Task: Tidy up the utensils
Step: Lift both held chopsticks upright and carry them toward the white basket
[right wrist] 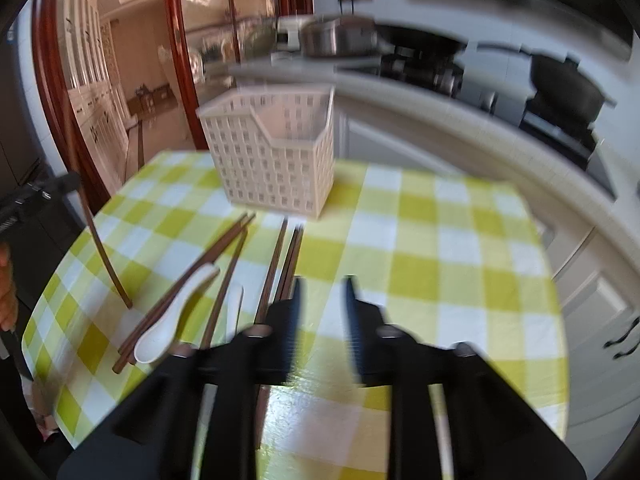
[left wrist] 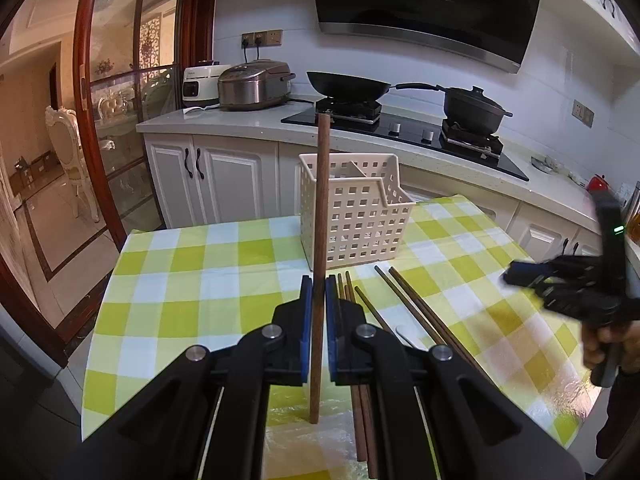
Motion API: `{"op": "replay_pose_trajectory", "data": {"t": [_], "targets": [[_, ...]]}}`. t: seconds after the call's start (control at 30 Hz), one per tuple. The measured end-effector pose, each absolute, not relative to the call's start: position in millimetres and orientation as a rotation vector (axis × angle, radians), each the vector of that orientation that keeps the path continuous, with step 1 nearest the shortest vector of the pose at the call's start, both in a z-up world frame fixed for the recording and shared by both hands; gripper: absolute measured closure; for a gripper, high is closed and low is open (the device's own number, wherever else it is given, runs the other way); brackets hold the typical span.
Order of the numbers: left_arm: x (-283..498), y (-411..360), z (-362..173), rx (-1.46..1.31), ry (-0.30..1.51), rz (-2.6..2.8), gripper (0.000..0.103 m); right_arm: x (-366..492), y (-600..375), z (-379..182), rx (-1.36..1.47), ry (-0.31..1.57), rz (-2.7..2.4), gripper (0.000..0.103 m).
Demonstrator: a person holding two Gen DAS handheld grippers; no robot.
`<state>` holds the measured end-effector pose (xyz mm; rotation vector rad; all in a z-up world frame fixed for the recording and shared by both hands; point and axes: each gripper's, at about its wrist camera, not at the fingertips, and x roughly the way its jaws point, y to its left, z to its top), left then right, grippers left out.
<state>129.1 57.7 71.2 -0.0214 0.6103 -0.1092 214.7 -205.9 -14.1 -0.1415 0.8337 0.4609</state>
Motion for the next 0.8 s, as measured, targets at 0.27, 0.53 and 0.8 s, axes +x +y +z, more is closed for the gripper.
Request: {"op": "replay_pose_trajectory", "data": {"t": [0.27,0.53,0.8], "targets": [[129,59,71,-0.032,0.608,-0.107,0.096,239,-171,-61,-0.179,0.931,0.451,0.069],[127,62,70,-0.037,0.602,-0.109,0.096,250,-164,-81,-0.176,0.968,0.435,0.072],[127,62,69,-0.038,0.600,-0.115,0.096,253,-164,-86,-0.196,0.969,0.432,0.072]]}}
